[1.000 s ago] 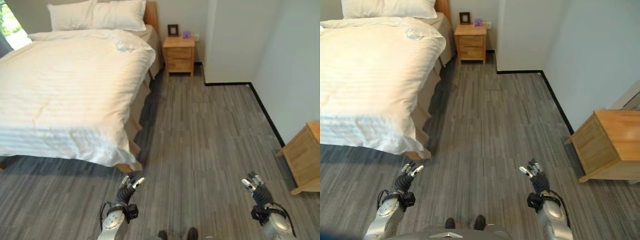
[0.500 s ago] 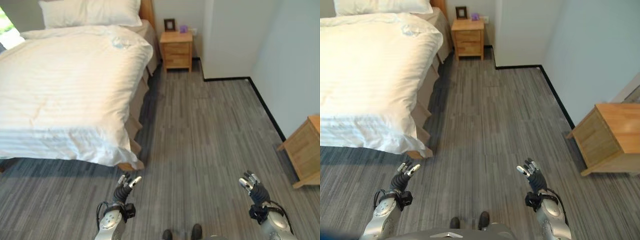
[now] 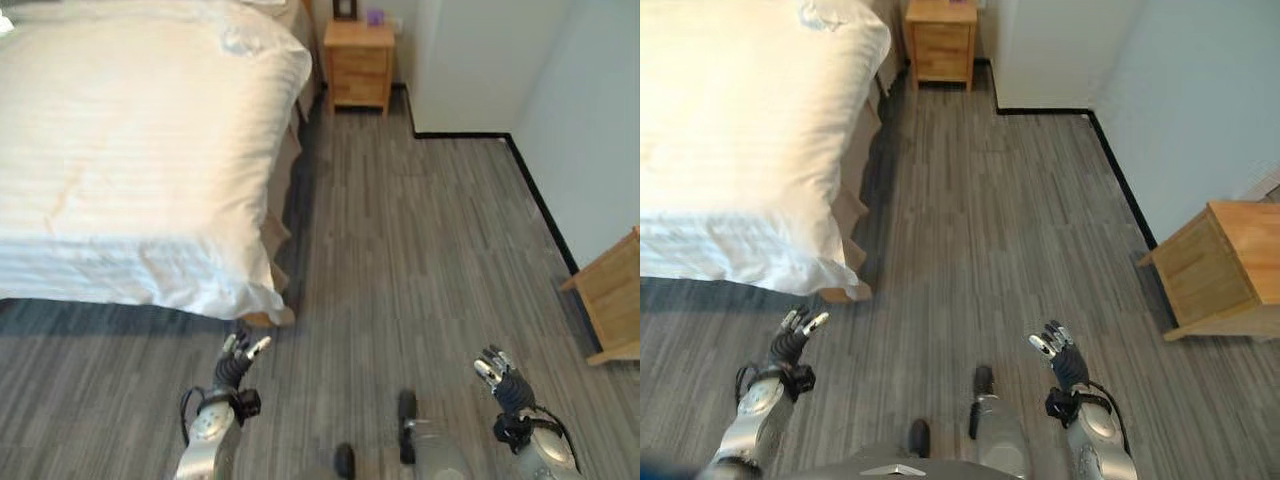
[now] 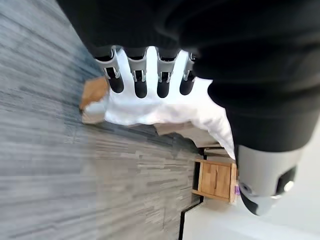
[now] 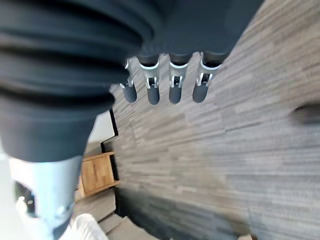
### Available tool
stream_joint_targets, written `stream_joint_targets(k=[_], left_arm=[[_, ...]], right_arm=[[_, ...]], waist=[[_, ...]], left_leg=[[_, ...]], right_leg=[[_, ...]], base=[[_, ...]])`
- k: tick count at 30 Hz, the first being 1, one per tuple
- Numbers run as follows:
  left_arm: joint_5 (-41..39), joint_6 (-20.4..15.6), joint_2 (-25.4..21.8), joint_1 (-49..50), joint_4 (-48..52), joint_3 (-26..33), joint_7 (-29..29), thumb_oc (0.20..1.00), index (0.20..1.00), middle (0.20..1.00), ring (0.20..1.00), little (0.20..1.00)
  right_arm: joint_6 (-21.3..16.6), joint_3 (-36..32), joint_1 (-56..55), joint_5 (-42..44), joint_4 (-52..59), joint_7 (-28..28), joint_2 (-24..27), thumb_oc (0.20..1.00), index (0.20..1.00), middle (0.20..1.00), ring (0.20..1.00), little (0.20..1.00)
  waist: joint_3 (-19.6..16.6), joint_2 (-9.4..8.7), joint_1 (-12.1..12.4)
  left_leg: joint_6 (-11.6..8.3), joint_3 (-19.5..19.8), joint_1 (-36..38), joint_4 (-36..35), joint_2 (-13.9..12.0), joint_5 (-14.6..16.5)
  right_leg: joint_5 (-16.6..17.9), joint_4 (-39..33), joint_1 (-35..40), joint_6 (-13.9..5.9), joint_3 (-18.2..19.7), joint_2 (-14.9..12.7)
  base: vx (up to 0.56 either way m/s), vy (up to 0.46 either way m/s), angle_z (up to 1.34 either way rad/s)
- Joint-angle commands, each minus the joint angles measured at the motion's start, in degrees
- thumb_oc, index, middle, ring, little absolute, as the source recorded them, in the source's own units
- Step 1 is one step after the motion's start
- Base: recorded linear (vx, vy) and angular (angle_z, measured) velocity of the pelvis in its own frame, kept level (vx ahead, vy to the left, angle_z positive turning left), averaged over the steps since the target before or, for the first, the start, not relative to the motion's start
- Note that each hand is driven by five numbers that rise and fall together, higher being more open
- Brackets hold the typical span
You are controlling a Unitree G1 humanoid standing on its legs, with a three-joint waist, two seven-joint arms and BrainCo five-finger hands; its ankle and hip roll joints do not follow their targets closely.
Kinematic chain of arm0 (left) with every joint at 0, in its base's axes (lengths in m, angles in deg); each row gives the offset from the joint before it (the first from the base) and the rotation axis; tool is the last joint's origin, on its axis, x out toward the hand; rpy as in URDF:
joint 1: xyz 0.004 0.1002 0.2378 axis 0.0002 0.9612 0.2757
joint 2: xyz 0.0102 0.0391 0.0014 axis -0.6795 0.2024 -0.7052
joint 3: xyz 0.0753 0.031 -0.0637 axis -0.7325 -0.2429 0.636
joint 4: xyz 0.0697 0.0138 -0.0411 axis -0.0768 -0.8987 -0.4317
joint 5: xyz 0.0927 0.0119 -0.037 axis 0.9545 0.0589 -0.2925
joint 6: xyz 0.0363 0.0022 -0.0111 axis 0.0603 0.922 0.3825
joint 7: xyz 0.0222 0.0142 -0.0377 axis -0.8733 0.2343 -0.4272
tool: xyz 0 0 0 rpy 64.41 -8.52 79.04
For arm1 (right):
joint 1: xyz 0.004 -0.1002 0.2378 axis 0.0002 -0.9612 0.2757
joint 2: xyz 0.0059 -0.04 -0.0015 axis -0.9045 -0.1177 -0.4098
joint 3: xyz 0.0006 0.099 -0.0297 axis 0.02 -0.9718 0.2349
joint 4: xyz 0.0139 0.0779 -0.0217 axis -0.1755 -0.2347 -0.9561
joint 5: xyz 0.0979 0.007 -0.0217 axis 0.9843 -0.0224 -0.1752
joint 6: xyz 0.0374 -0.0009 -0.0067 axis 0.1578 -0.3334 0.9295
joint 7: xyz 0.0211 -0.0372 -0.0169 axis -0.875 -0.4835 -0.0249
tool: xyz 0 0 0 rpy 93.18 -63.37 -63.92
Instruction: Making the bed.
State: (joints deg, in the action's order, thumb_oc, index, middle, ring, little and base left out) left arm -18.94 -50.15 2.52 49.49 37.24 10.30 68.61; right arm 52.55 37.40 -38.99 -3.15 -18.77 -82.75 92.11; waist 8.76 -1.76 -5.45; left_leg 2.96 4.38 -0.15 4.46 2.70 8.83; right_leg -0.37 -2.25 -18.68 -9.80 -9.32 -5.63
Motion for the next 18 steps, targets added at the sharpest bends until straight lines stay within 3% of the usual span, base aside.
stream_joint_targets(k=[1, 2, 3, 4, 5, 6, 7, 9, 11, 12, 13, 16, 18], left_arm=[[0.56, -3.1, -2.53, 2.53, 5.63, 0.54, 1.74, 1.0, 1.0, 1.0, 1.0, 1.0], [0.92, -2.92, -2.45, 3.08, 5.46, 0.28, 1.62, 1.0, 1.0, 1.0, 1.0, 1.0], [0.91, -2.92, -2.46, 3.09, 5.46, 0.29, 1.62, 1.0, 1.0, 1.0, 1.0, 1.0], [0.53, -2.93, -1.89, 3.14, 5.47, -0.16, 1.72, 1.0, 1.0, 1.0, 1.0, 1.0], [-2.64, -2.71, -1.21, 2.72, 5.39, 0.13, 1.31, 1.0, 1.0, 1.0, 1.0, 1.0], [-3.98, -2.92, -0.89, 2.65, 5.85, -0.09, 1.6, 1.0, 1.0, 1.0, 1.0, 1.0], [-4.0, -2.89, -0.42, 0.95, 4.96, -1.28, 1.12, 1.0, 1.0, 1.0, 1.0, 1.0], [-5.17, -2.84, -0.2, 0.7, 4.39, -1.83, 1.68, 1.0, 1.0, 1.0, 1.0, 1.0], [-4.61, -2.8, 0.0, 1.13, 3.43, -2.63, 1.97, 1.0, 1.0, 1.0, 1.0, 1.0], [-3.76, -2.79, 0.05, 2.16, 2.98, -2.8, 2.36, 1.0, 1.0, 1.0, 1.0, 1.0], [-3.02, -2.73, 0.14, 3.7, 2.99, -2.31, 2.52, 1.0, 1.0, 1.0, 1.0, 1.0], [-2.07, -2.65, 0.29, 5.35, 3.33, -0.84, 2.44, 1.0, 1.0, 1.0, 1.0, 1.0], [-2.34, -2.91, 0.16, 6.55, 3.65, 1.19, 2.5, 1.0, 1.0, 1.0, 1.0, 1.0]], right_arm=[[-1.41, -1.18, 0.81, 0.51, 1.77, 1.42, 1.92, 1.0, 1.0, 1.0, 1.0, 1.0], [-1.22, -0.99, 0.63, 0.06, 1.89, 1.61, 2.24, 1.0, 1.0, 1.0, 1.0, 1.0], [-1.22, -0.98, 0.63, 0.06, 1.89, 1.61, 2.23, 1.0, 1.0, 1.0, 1.0, 1.0], [-1.73, -0.87, 1.3, 0.71, 0.84, 1.16, 2.37, 1.0, 1.0, 1.0, 1.0, 1.0], [-1.96, -0.9, 2.21, 3.22, 1.54, 0.33, 3.08, 1.0, 1.0, 1.0, 1.0, 1.0], [-2.62, -0.96, 2.58, 4.59, 1.75, 0.43, 3.38, 1.0, 1.0, 1.0, 1.0, 1.0], [-2.7, -0.35, 4.44, 3.39, 0.13, -0.36, 5.04, 1.0, 1.0, 1.0, 1.0, 1.0], [-2.54, -1.02, 4.88, 4.11, -0.06, -1.85, 5.32, 1.0, 1.0, 1.0, 1.0, 1.0], [-2.78, -1.72, 4.54, 4.37, 0.0, -1.75, 5.15, 1.0, 1.0, 1.0, 1.0, 1.0], [-2.77, -1.85, 4.0, 2.93, -0.13, -1.42, 5.35, 1.0, 1.0, 1.0, 1.0, 1.0], [-2.74, -1.45, 3.71, 1.49, -0.66, -1.2, 5.13, 1.0, 1.0, 1.0, 1.0, 1.0], [-2.24, -1.43, 3.53, 0.31, -1.29, -0.29, 4.84, 1.0, 1.0, 1.0, 1.0, 1.0], [-1.97, -0.75, 3.8, 0.38, -0.8, 0.78, 3.78, 1.0, 1.0, 1.0, 1.0, 1.0]], waist=[[-2.87, 0.52, -1.71], [-3.24, 0.87, -1.44], [-3.27, 0.84, -1.48], [-3.61, 1.0, -1.71], [-2.63, -0.72, 0.0], [-1.21, -2.1, 1.18], [0.56, -3.43, 3.68], [1.05, -3.61, 5.3], [0.44, -3.25, 6.2], [-0.59, -2.55, 7.11], [-1.67, -1.73, 8.81], [-3.36, -1.78, 10.27], [-4.91, -2.69, 11.12]], left_leg=[[-7.04, 0.33, 20.53, -1.02, -5.52, -4.87], [-8.42, -0.44, 19.18, 3.45, -6.24, -9.33], [-8.41, -0.4, 19.13, 3.45, -6.21, -9.36], [-11.14, -0.52, 16.92, 12.85, -6.48, -17.16], [-12.47, -3.22, 7.41, 32.48, -6.2, -23.06], [-11.49, -4.04, 1.74, 41.89, -5.26, -22.36], [-7.84, -7.45, -6.56, 44.8, -6.7, -18.08], [-6.87, -9.85, -12.9, 40.84, -8.36, -15.42], [-6.77, -11.73, -15.19, 29.73, -9.0, -14.89], [-6.32, -14.05, -16.46, 15.26, -7.86, -15.9], [-6.02, -12.28, -15.25, 0.89, -5.07, -18.51], [-7.06, -12.06, -15.83, -4.56, -4.98, -21.61], [-5.34, -13.86, -14.81, -2.9, -4.47, -19.86]], right_leg=[[13.64, 0.56, 1.16, 1.06, -3.89, 2.32], [12.9, 1.1, 2.79, 2.43, -4.25, 3.7], [12.9, 1.11, 2.76, 2.43, -4.27, 3.65], [12.0, 2.48, 4.17, 3.62, -4.15, 4.28], [8.82, 2.01, 9.83, 6.64, -4.24, 4.02], [7.61, 1.36, 12.48, 7.81, -3.3, 3.61], [4.76, 0.64, 17.1, 9.06, -1.07, 3.81], [2.93, -0.15, 20.72, 9.22, 0.08, 3.66], [1.72, -1.13, 23.71, 8.48, 0.77, 3.63], [-0.24, -2.26, 26.73, 7.67, 1.57, 4.09], [-2.38, -2.75, 30.32, 6.81, 3.43, 5.1], [-4.05, -2.75, 34.05, 5.73, 4.79, 5.07], [-4.52, -2.62, 36.24, 4.61, 5.93, 3.42]], base=[[0.55, -0.181, 0.51], [0.55, -0.181, 0.24], [0.35, -0.155, 0.25], [0.59, -0.346, 0.11], [0.71, -0.458, 0.32], [0.87, -0.559, 0.43], [0.65, -0.354, 0.1], [0.62, -0.163, -0.54], [0.7, 0.033, -0.42], [1.09, 0.13, -0.47], [1.09, 0.139, -0.48], [0.71, 0.075, -0.22], [0.62, 0.11, -0.47]])
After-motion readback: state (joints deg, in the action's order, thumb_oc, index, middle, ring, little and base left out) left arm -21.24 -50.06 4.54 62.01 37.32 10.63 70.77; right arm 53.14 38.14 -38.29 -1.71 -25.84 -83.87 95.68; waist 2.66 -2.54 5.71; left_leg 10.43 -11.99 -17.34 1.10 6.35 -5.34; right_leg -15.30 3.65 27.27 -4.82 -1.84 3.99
